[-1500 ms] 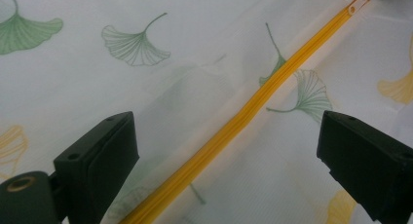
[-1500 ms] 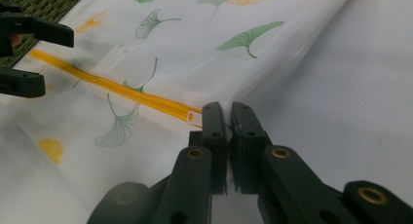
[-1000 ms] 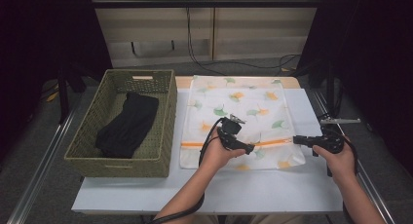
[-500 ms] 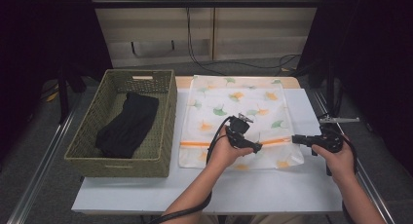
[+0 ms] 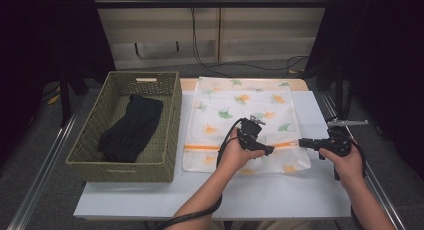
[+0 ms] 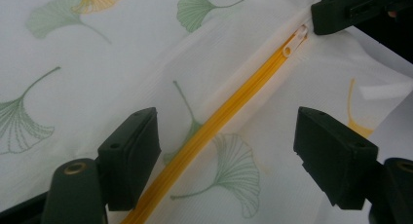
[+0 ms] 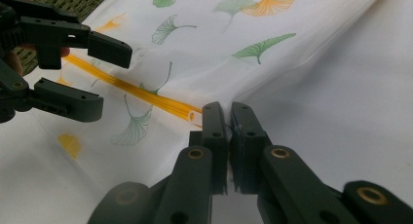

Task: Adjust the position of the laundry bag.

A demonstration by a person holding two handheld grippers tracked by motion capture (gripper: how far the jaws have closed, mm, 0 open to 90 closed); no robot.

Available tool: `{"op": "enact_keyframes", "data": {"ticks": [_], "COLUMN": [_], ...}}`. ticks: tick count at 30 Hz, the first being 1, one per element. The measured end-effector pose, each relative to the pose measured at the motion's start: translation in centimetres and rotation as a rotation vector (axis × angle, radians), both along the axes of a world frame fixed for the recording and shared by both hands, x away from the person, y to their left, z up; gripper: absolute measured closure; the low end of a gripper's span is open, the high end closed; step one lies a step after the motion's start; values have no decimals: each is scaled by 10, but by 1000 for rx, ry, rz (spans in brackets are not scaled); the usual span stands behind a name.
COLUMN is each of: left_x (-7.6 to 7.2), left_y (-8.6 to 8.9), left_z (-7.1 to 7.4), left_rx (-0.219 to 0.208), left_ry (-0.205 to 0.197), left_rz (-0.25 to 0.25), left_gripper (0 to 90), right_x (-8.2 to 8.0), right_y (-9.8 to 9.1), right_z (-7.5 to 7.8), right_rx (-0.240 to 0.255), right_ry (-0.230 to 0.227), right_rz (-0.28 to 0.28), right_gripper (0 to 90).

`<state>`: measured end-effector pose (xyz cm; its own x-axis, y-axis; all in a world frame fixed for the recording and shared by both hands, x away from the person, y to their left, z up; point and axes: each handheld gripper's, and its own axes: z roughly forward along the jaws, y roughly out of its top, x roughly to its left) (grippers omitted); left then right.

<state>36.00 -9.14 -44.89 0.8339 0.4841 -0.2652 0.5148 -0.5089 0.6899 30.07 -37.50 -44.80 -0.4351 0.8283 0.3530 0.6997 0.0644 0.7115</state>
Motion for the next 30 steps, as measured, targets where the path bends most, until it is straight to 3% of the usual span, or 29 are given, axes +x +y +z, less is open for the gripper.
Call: {"op": "enact_keyframes", "data": {"ticks": [2, 11, 30], "left_x": [1, 1, 1], "left_y": [-1, -10, -29], "left_z": [1, 9, 5], "left_rx": [10, 1, -9], "left_ry": [-7, -20, -20], "left_rz": [-22, -33, -69], "left_gripper": [261, 325, 409], "right_x": [0, 0, 0], "right_y": [1, 1, 2], "right_z": [0, 0, 0], "right_rx": [-4, -4, 7], "right_ry": [-1, -3, -6], "right_rz": [3, 4, 6], "right_gripper": [866, 866, 867]}}
